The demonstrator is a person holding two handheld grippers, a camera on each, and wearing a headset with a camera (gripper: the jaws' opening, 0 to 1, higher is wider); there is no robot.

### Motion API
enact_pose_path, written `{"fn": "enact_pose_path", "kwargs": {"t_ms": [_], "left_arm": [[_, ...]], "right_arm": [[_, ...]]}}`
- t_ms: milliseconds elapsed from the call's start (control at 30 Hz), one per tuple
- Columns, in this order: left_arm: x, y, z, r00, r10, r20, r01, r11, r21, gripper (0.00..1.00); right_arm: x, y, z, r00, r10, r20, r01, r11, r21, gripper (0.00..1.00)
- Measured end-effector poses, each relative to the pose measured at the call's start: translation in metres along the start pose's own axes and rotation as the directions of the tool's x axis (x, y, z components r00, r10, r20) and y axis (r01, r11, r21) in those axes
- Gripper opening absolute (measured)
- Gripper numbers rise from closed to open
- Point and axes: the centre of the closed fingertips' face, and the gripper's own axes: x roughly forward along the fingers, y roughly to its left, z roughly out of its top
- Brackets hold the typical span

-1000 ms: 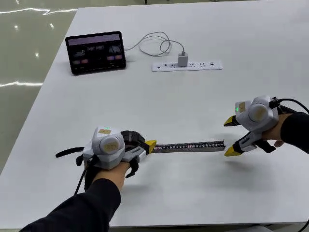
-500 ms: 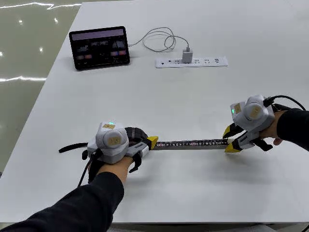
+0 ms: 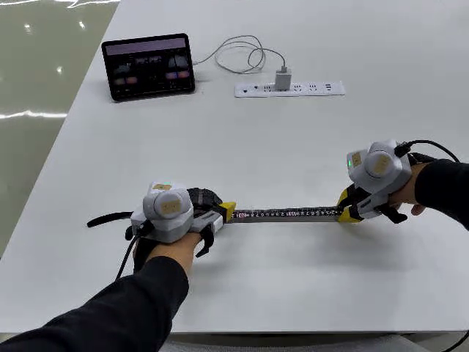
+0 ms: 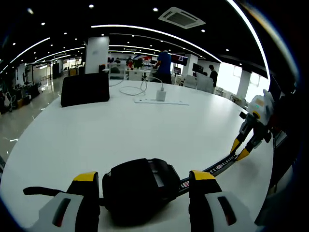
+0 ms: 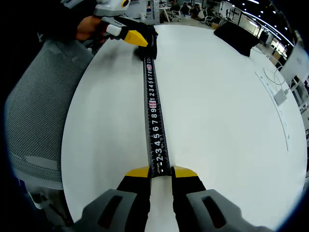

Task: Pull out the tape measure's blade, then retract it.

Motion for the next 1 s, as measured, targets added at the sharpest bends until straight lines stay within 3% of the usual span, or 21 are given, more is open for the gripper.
{"fn": "enact_pose_path", "kwargs": {"t_ms": [133,433,667,1000], "left_arm": [[-0.0004,0.0029,-0.0024,0.9996,0.020,-0.017,-0.021,0.999,-0.047,0.67],[-0.0013,0.0045,-0.0064,0.9983,0.029,-0.049,-0.032,0.998,-0.053,0.61],[-0.0008,0.0050,-0.0081,0.9965,0.036,-0.076,-0.037,0.999,-0.016,0.58],[-0.0017,0.0047,-0.0091,0.9960,0.030,-0.085,-0.031,0.999,-0.014,0.57]], "right_arm": [[0.0008,0.0005,0.0003,0.9997,-0.017,-0.019,0.017,1.000,0.019,0.12],[0.0008,0.0050,-0.0010,0.9994,-0.026,-0.022,0.027,0.998,0.064,0.12],[0.0011,0.0053,-0.0016,0.9995,-0.032,-0.009,0.032,0.998,0.049,0.12],[0.0007,0.0056,-0.0001,0.9993,-0.035,0.012,0.034,0.998,0.047,0.11]]}}
